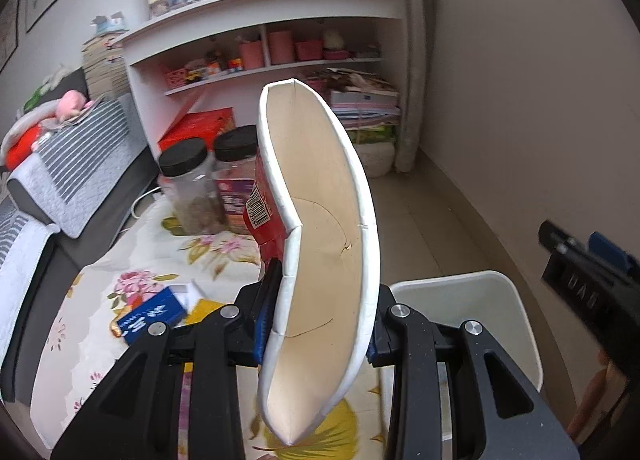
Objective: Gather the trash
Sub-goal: 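Carry both items to the white bin while right gripper releases the milk carton, then open left gripper over the white bin to drop the noodle cup, then move both open grippers back over the table trash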
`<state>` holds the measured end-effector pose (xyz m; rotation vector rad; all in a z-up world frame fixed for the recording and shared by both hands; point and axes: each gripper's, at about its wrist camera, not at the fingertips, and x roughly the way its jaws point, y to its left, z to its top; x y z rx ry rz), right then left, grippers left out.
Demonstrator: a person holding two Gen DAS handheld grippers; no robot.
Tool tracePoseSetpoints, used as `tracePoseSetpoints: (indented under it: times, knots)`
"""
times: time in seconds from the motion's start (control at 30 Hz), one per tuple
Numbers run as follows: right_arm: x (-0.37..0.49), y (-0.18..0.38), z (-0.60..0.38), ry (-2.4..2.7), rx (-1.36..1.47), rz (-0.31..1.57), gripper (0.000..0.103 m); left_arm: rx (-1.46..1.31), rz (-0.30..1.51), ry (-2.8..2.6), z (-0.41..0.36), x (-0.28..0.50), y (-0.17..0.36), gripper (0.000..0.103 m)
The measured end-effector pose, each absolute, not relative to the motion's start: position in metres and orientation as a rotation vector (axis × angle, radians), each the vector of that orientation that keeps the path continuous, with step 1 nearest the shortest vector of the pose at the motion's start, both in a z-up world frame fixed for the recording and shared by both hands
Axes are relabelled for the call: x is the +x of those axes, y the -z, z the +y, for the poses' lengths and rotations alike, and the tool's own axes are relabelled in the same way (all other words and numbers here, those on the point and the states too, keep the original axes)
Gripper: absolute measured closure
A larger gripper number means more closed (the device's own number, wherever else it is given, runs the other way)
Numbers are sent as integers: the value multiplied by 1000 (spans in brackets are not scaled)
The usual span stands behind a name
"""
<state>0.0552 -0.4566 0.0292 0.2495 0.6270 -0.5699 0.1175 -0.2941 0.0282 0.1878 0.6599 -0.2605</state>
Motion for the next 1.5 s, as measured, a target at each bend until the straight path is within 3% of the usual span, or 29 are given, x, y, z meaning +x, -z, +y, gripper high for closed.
tracePoseSetpoints:
  times: [0.37,0.47,0.6,0.87,1.27,1.5]
  knots:
    - [22,-39,-502,769,268,546,16,231,703,357,-349,110,-13,65]
    - [15,-41,-509,813,267,527,12,220,721,387,-361,110,-11,46]
    - [5,-43,-518,860,268,499,8,215,726,389,-367,110,-12,43]
    - [4,-40,-515,874,242,505,7,214,712,362,-366,113,-17,36]
    - [29,-37,-478,824,147,524,7,166,665,241,-332,124,-31,18]
    - [47,-35,-447,768,104,528,7,133,678,172,-303,135,-29,16]
